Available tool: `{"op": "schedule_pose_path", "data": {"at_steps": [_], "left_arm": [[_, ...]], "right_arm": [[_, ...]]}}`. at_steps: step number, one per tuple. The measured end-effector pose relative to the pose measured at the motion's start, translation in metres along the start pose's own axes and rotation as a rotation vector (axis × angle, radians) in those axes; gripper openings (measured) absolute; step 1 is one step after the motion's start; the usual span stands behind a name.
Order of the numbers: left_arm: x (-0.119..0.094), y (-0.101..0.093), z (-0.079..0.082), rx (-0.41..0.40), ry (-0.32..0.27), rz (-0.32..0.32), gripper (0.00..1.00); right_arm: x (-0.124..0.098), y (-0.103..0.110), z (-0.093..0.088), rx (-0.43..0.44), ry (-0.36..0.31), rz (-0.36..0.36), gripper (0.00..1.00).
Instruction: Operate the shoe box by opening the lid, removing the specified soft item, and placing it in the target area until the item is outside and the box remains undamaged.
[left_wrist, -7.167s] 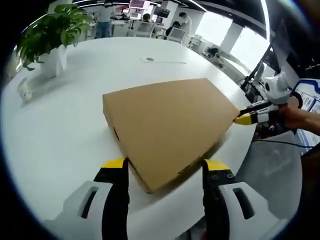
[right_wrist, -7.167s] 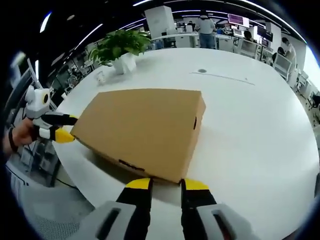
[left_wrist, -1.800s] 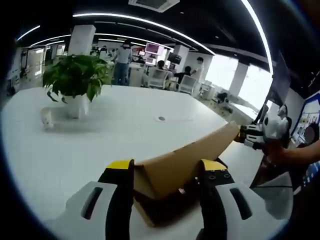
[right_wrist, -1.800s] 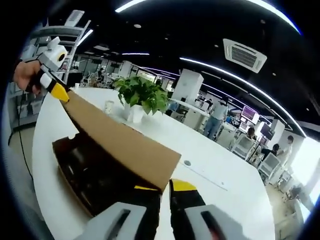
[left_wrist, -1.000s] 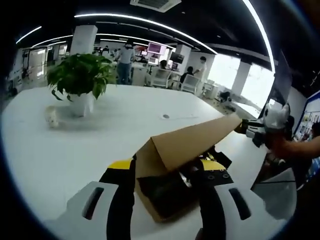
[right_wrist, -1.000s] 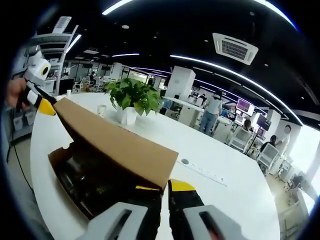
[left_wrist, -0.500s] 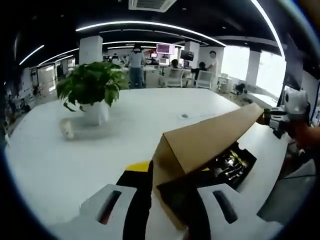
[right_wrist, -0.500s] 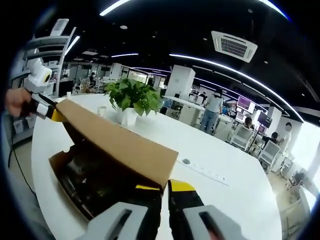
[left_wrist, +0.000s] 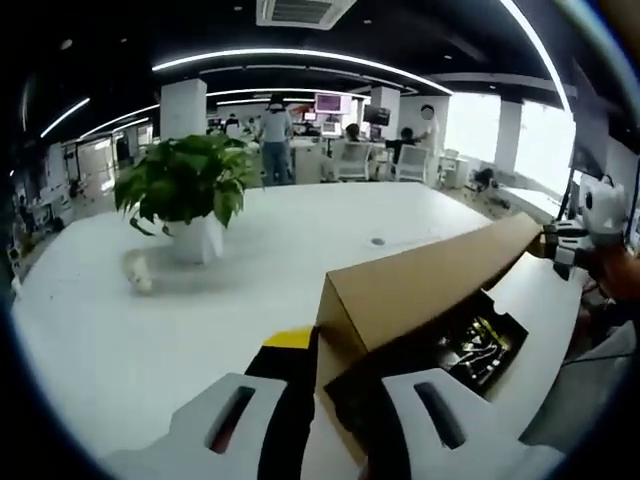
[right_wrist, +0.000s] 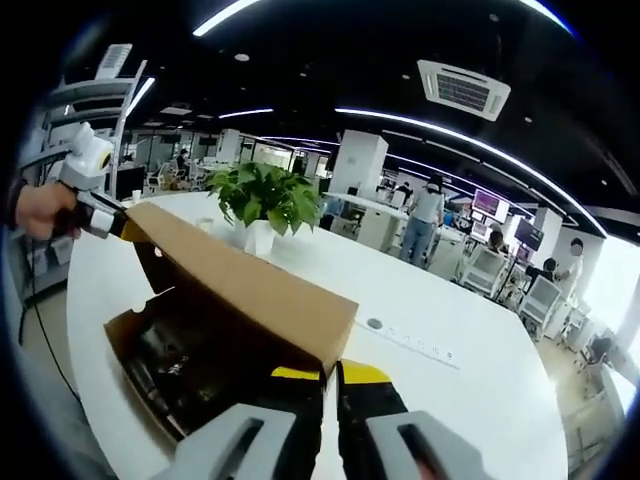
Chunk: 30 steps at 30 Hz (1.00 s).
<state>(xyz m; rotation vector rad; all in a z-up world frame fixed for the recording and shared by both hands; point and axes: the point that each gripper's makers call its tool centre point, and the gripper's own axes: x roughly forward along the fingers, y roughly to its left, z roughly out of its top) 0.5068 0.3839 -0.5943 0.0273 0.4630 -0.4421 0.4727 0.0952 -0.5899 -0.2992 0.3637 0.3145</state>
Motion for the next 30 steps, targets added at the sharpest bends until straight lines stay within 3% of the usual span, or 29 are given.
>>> {"op": "schedule_pose_path", "data": {"at_steps": [13, 30], "left_arm": [[0.005, 0.002, 0.003, 0.009, 0.018, -0.023, 0.10], [0.015, 0.004, 0.012, 0.005, -0.002, -0.027, 0.09]], "right_arm": [[-0.015, 0.008, -0.005, 0.020, 0.028, -0.028, 0.00], [0.002, -0.007, 0.003, 0.022, 0.038, -0.008, 0.00]]}}
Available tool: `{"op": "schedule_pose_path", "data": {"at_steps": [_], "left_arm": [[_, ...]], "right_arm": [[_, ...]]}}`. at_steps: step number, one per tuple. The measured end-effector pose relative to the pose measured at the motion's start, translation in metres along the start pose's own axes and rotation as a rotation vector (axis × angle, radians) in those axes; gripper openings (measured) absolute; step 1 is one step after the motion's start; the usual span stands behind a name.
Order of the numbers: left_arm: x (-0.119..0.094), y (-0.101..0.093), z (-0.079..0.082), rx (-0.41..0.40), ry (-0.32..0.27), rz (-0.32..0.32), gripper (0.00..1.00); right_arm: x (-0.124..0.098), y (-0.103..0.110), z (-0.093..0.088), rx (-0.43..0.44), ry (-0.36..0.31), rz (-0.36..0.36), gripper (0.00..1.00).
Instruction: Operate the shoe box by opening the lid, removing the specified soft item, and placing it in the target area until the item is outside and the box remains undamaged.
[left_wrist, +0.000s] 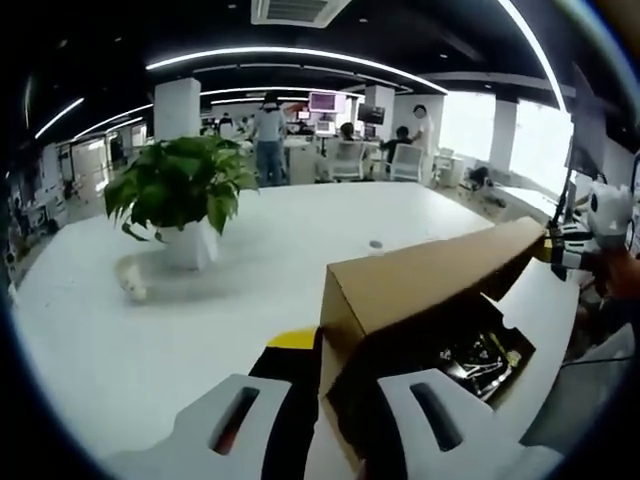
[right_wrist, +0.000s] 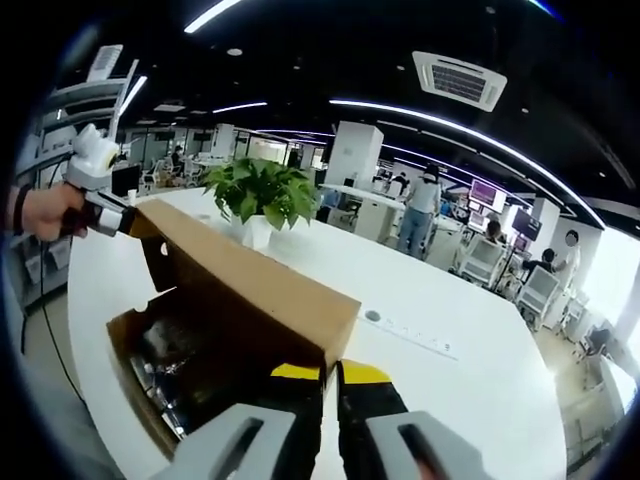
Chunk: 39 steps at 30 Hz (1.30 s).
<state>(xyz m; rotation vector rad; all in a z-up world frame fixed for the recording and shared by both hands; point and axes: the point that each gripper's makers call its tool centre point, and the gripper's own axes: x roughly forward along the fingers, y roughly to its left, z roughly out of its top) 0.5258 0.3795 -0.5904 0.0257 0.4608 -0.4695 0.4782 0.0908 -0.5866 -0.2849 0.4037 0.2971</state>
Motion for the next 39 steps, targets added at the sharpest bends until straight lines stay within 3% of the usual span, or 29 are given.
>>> {"op": "schedule_pose_path", "data": {"at_steps": [9, 21, 39], "left_arm": [[0.013, 0.005, 0.008, -0.004, -0.006, -0.001, 0.08], [0.033, 0.012, 0.018, 0.036, 0.031, -0.026, 0.07], [0.052, 0.018, 0.021, 0.031, 0.056, -0.031, 0.06]], "right_arm": [[0.014, -0.009, 0.009, -0.001, 0.009, 0.011, 0.00], [0.037, -0.020, 0.015, 0.002, 0.036, 0.027, 0.00], [0.061, -0.028, 0.017, 0.010, 0.089, 0.036, 0.00]]}}
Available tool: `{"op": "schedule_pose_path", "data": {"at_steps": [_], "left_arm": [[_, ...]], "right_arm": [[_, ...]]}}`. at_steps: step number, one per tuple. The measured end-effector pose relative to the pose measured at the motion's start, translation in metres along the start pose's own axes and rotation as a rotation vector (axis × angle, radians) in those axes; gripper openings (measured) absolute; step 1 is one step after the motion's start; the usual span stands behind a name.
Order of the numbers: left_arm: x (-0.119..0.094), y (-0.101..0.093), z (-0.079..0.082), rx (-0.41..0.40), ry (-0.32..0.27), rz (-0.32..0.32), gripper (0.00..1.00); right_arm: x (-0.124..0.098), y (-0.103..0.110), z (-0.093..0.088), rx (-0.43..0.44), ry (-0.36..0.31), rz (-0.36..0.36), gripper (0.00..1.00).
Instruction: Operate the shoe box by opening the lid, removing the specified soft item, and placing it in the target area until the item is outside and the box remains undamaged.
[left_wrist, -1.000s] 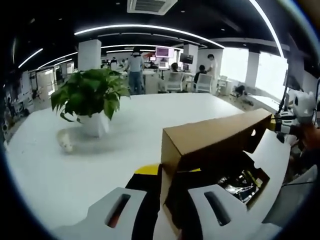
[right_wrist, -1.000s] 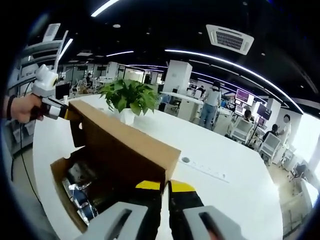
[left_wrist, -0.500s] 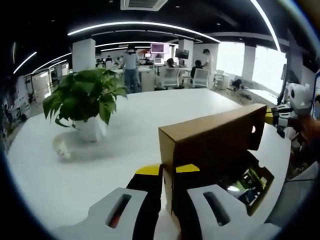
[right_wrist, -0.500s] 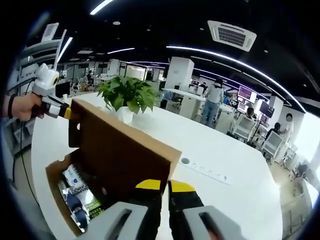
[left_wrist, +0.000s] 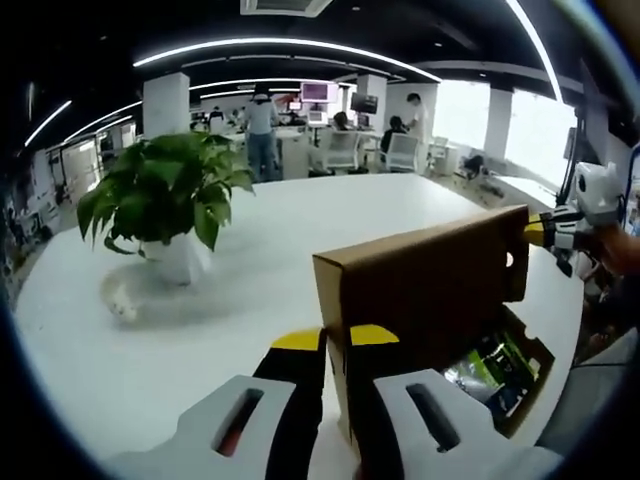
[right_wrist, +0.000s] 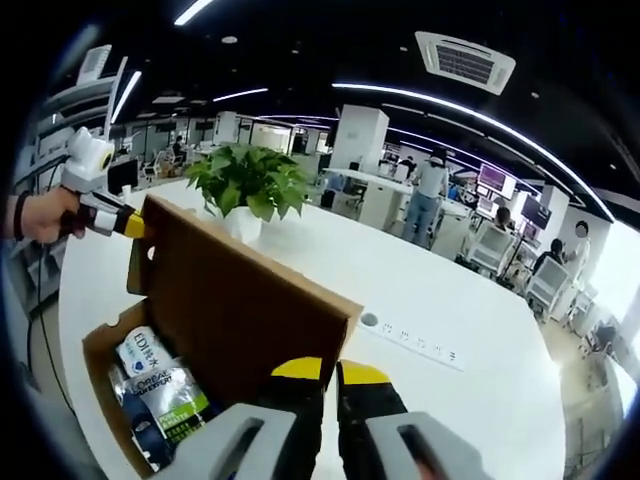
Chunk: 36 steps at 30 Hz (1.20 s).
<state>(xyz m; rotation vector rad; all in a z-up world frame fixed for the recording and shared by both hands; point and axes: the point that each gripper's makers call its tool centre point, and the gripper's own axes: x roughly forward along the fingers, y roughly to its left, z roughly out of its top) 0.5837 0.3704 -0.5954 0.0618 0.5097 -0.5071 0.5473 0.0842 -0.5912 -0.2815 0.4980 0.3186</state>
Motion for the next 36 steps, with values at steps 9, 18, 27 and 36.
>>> {"op": "schedule_pose_path", "data": {"at_steps": [9, 18, 27, 36], "left_arm": [[0.011, 0.003, -0.001, -0.022, 0.007, 0.011, 0.06], [0.019, 0.005, -0.003, -0.044, 0.019, 0.019, 0.06], [0.023, 0.005, -0.005, -0.064, 0.023, 0.019, 0.06], [0.028, 0.004, -0.007, -0.046, 0.034, 0.021, 0.06]], "right_arm": [[0.014, -0.005, -0.002, 0.034, 0.020, 0.000, 0.00], [0.025, -0.008, -0.004, 0.034, 0.054, 0.004, 0.00], [0.030, -0.009, -0.007, 0.019, 0.066, 0.009, 0.00], [0.040, -0.011, -0.010, -0.004, 0.099, 0.010, 0.00]]}}
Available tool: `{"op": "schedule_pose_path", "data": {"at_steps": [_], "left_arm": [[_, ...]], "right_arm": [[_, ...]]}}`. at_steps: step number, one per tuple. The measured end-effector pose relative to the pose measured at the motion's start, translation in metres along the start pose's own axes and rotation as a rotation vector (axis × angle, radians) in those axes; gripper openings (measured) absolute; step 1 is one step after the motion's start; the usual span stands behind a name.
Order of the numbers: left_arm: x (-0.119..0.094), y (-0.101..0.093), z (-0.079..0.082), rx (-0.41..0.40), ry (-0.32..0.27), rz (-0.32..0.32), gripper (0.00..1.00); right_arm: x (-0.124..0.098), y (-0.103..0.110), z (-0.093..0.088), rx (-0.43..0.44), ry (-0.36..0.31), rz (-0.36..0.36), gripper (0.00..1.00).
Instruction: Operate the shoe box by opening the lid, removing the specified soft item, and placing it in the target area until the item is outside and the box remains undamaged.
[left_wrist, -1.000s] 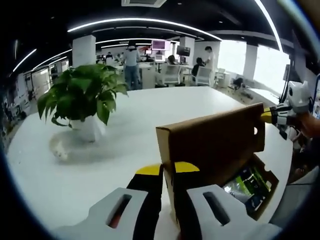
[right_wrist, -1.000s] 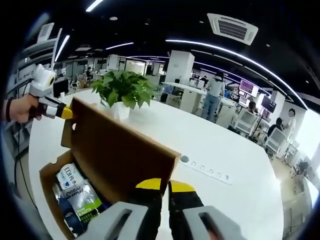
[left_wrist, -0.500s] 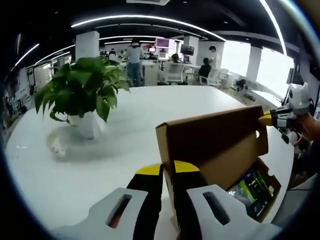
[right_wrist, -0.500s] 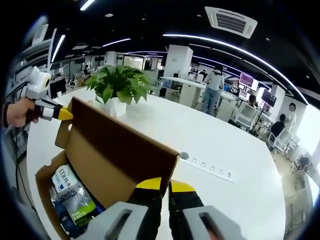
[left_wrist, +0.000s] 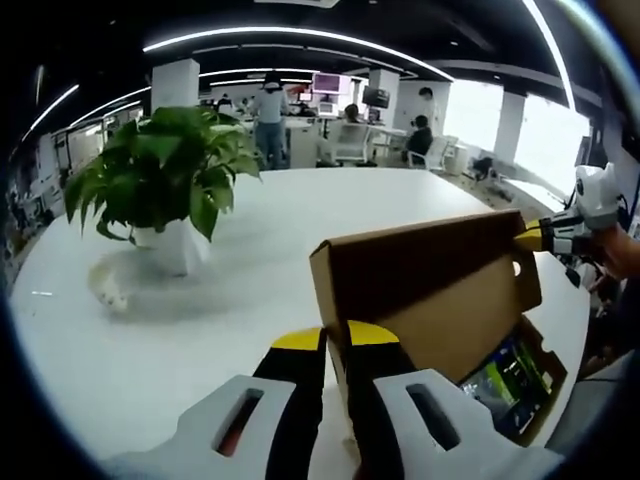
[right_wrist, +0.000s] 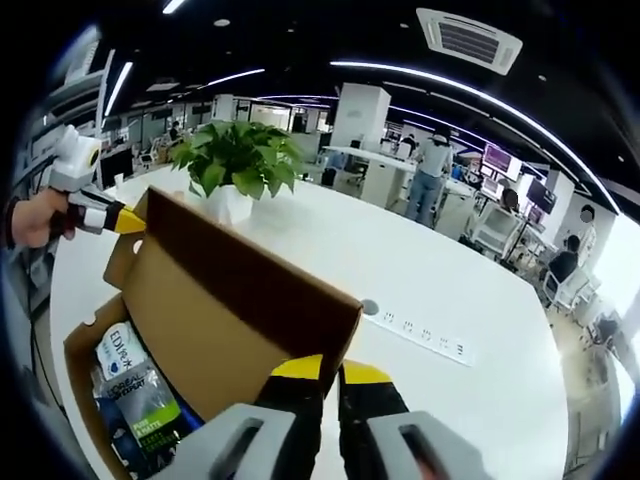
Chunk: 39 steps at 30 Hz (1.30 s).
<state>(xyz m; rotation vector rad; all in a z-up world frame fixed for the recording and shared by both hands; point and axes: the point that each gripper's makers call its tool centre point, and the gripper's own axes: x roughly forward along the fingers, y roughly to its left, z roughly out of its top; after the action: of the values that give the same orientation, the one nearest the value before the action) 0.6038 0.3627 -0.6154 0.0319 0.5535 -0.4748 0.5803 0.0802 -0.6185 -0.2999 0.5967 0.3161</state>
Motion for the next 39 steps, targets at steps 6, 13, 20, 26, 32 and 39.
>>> {"op": "schedule_pose_path", "data": {"at_steps": [6, 13, 20, 26, 32, 39], "left_arm": [[0.007, 0.002, -0.003, 0.010, 0.016, 0.012, 0.06], [0.018, 0.008, -0.006, 0.013, 0.038, 0.019, 0.06], [0.031, 0.012, -0.011, 0.040, 0.067, 0.039, 0.06], [0.042, 0.019, -0.016, 0.010, 0.085, 0.034, 0.06], [0.058, 0.024, -0.024, 0.011, 0.121, 0.046, 0.06], [0.068, 0.029, -0.033, 0.014, 0.150, 0.044, 0.07]], "right_arm": [[0.010, -0.002, -0.002, -0.012, 0.030, 0.003, 0.00], [0.022, -0.006, -0.006, -0.026, 0.055, -0.001, 0.00], [0.032, -0.005, -0.012, -0.023, 0.079, -0.004, 0.01], [0.040, -0.006, -0.018, -0.025, 0.100, 0.001, 0.01], [0.050, -0.003, -0.026, -0.045, 0.119, -0.014, 0.02], [0.057, -0.003, -0.034, -0.032, 0.147, -0.007, 0.02]]}}
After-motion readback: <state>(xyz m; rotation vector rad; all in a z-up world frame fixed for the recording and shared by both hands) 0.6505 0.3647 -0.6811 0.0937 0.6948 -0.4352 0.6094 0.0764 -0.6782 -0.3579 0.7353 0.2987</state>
